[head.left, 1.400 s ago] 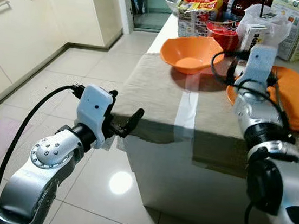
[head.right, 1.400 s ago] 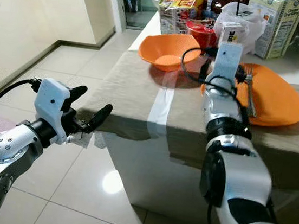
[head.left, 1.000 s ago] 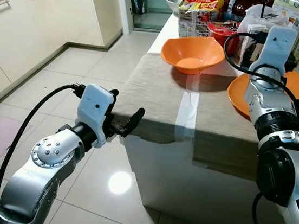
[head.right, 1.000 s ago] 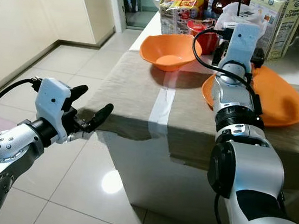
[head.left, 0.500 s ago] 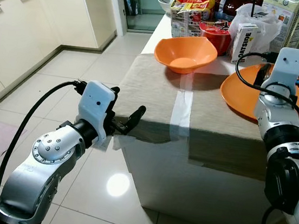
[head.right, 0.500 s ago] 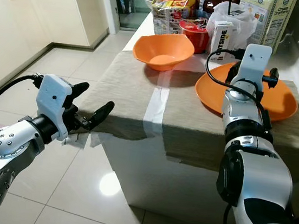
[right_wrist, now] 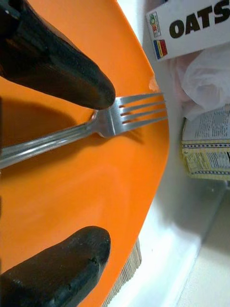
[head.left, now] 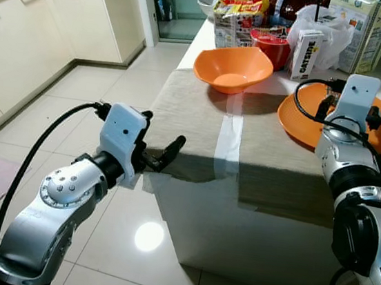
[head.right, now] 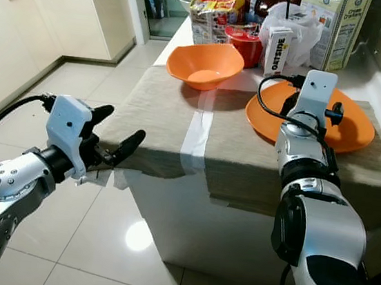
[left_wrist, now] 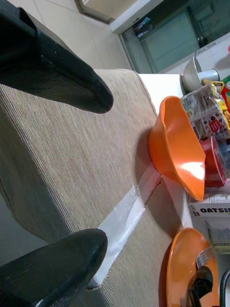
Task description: Setting the table
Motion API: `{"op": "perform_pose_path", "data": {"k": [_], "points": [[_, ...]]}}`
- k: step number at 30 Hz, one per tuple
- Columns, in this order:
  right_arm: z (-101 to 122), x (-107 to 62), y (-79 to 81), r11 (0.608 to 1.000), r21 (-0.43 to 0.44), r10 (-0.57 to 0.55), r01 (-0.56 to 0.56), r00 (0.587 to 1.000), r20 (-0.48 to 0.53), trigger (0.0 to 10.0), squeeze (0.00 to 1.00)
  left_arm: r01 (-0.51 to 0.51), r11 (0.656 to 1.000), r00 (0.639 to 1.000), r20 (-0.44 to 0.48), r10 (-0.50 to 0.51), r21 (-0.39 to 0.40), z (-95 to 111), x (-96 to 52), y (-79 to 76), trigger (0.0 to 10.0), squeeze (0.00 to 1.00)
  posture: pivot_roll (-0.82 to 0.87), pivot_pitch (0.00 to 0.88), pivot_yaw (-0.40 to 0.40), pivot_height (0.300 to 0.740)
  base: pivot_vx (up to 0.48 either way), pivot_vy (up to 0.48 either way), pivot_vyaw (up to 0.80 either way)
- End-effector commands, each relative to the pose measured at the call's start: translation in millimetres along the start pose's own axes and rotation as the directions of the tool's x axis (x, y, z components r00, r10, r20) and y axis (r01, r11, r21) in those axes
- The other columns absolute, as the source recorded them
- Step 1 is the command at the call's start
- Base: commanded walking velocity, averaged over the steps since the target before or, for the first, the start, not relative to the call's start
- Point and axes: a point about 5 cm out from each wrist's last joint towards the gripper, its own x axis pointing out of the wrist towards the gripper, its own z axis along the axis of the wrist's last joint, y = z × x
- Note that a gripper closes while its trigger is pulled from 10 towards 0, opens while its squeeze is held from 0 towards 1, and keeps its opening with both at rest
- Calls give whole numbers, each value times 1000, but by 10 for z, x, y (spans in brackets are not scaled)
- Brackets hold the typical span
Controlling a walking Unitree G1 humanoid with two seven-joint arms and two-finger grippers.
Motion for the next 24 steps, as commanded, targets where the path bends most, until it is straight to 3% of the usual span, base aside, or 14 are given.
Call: {"op": "perform_pose_path", "data": {"k": [1,24], "points": [[-141,-38,77,1000,4,29,-29,997,-67,10000,0,-8,1000,1000,-2,8,21,22,4,41,10000,0,-72,0,182,735,0,0,0],[-304,-97,201,993,30,116,-113,977,-177,10000,0,-13,998,1000,10,13,62,112,32,104,10000,0,-65,0,180,735,0,0,0]]}}
